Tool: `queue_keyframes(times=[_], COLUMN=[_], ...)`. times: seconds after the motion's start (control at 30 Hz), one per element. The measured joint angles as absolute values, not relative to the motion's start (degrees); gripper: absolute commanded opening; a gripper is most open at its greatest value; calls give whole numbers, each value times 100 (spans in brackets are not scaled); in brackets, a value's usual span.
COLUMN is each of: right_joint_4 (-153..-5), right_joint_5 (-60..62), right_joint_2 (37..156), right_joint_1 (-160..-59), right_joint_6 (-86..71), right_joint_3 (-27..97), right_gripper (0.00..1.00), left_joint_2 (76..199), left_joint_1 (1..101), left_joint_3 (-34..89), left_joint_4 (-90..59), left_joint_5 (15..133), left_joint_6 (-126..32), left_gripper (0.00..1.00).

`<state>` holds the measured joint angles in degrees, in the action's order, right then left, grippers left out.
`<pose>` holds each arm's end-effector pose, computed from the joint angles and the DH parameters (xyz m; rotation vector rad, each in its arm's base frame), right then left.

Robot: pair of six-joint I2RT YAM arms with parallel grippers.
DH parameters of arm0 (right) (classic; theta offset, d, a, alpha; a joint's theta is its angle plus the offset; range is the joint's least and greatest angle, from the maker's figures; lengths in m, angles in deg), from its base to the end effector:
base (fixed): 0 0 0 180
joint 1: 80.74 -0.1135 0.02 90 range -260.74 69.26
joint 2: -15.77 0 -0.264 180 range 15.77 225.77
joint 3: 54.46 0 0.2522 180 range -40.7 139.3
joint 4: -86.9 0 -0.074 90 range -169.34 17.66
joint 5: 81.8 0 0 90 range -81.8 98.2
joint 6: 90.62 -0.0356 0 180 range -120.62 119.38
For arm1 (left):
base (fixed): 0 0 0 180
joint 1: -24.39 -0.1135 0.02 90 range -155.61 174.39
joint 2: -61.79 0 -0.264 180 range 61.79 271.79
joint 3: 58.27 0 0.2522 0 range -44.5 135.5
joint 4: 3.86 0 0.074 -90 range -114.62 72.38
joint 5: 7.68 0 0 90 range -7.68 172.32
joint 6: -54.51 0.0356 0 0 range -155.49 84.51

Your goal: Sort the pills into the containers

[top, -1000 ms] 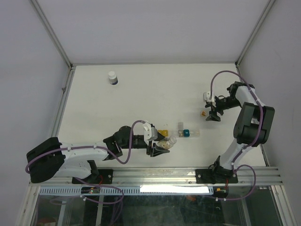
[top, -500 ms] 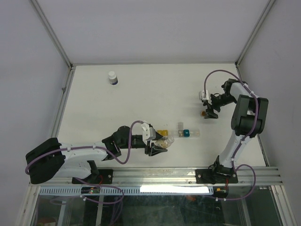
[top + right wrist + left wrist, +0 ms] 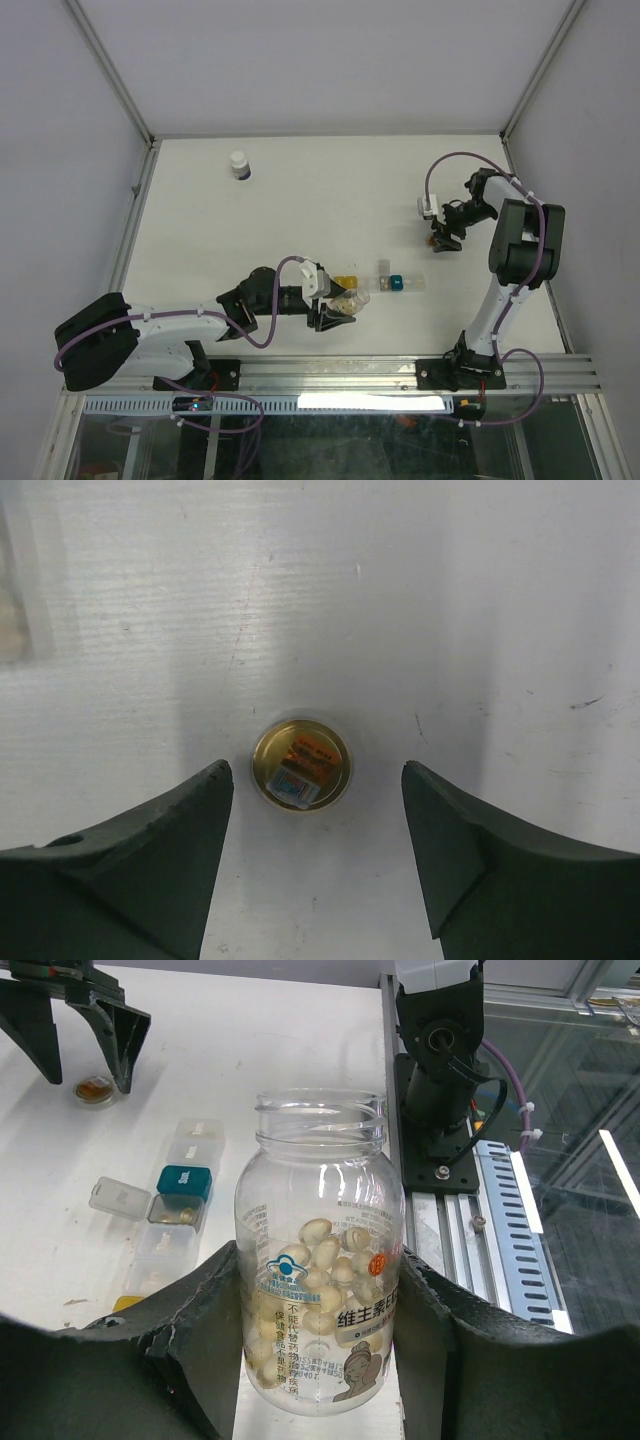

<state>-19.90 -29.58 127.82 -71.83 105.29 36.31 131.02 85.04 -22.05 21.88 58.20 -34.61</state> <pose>0.3453 -0.0321 0.1648 -1.9024 1.7291 0.5585 0.1067 -0.2194 0.2095 1.2042 1.3650 -1.1162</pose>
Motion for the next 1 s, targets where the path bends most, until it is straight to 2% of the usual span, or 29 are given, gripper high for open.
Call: queue_keyframes(times=[0.83,1.0], right_joint_4=[-2244,-2357], right_joint_5=[-2587,-2495], right_joint_2=[12614,12509], right_joint_1=[-7468,-7503], right_joint_6=[10013,9876], right_joint_3=[3312,3200], right_gripper=[49,50], left_joint_2=[13050,12951], left_joint_1=[8464,8464], left_joint_3=[-2292,-2316], left_joint_4=[2232,2228], left_joint_5=[5783,5777], left_joint_6=[-3463,-3465], left_gripper=[0,0])
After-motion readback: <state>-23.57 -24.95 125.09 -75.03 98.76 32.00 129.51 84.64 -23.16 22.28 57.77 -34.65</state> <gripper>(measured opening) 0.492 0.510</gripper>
